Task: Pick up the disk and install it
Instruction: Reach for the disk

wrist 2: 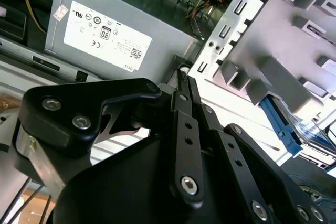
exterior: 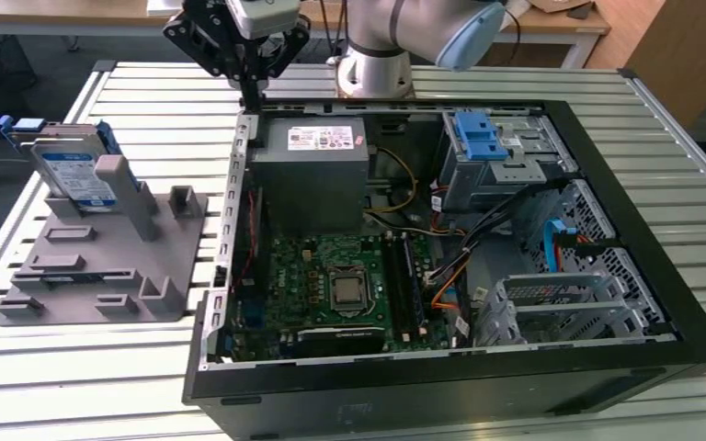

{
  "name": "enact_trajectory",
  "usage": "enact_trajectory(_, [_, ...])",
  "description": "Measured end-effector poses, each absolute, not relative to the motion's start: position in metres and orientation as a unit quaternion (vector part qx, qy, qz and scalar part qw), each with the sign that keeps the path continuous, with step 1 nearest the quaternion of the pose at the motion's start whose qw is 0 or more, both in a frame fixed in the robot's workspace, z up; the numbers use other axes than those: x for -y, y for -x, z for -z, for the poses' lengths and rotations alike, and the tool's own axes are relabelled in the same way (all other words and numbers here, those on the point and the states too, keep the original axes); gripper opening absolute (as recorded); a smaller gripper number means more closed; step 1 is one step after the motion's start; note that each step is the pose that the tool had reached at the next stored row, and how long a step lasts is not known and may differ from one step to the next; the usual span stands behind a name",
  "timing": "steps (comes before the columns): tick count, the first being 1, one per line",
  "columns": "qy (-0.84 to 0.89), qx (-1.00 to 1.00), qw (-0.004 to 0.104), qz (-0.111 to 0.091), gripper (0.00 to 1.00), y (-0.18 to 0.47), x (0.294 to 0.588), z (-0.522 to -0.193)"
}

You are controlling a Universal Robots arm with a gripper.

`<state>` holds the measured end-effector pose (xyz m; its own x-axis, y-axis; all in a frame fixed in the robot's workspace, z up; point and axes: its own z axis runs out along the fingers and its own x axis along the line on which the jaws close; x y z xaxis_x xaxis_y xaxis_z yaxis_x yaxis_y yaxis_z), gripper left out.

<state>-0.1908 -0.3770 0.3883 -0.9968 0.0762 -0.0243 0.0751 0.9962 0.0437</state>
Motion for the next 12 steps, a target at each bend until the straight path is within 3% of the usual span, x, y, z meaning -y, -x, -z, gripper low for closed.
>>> enact_trajectory(9, [-0.038,-0.999,0.013,-0.021,0.15,0.212,0.375,-0.387])
enact_trajectory(12, [-0.038,-0.999,0.013,-0.021,0.11,0.219,0.374,-0.387])
